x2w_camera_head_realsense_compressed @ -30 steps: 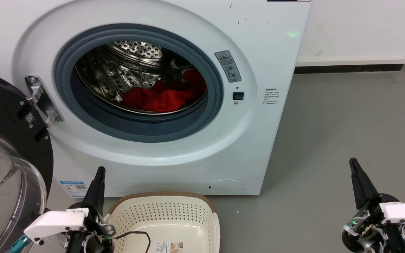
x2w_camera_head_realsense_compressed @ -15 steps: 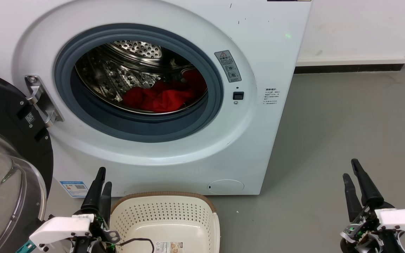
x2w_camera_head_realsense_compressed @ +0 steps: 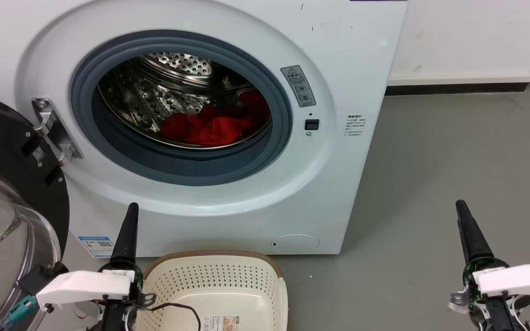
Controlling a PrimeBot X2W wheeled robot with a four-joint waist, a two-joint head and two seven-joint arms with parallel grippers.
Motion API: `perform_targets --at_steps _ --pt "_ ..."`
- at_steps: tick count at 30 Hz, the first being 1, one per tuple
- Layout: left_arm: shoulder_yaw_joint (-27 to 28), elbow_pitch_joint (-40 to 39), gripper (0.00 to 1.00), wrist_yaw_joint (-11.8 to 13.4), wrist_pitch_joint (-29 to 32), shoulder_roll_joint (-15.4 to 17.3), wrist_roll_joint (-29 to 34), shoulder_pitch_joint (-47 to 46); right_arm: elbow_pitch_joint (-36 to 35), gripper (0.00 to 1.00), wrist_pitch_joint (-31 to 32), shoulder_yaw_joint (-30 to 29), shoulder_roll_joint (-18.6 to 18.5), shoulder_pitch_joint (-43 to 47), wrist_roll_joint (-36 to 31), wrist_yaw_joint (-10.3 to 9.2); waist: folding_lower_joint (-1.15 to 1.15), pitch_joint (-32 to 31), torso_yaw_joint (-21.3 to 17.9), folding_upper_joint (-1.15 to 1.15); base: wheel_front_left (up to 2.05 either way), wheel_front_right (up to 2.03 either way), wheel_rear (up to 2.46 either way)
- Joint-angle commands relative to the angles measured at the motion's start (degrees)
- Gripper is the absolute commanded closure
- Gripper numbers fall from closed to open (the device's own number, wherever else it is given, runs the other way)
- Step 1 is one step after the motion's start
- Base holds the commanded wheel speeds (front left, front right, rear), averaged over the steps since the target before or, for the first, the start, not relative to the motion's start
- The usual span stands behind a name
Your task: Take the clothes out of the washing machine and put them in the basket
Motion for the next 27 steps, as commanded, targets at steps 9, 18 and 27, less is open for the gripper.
perform_targets --at_steps 9,18,27 --pt "-1.77 -2.35 0.0 -0.02 -2.59 0.2 14.53 -1.77 -3.39 0.0 -2.63 0.66 -0.08 0.17 -15.55 0.01 0.0 0.05 -0.05 0.0 0.0 0.0 0.0" --pt "-3.42 -1.81 0.0 0.9 -4.49 0.21 26.06 -2.06 -3.24 0.0 -4.55 0.77 -0.07 0.69 -25.23 0.01 0.0 0.04 -0.1 0.0 0.0 0.0 0.0" --pt "-4.43 -1.11 0.0 2.04 -6.28 0.61 35.01 -2.12 -3.6 0.0 -6.3 1.57 -0.06 0.94 -33.74 0.01 0.0 -0.02 -0.2 0.0 0.0 0.0 0.0"
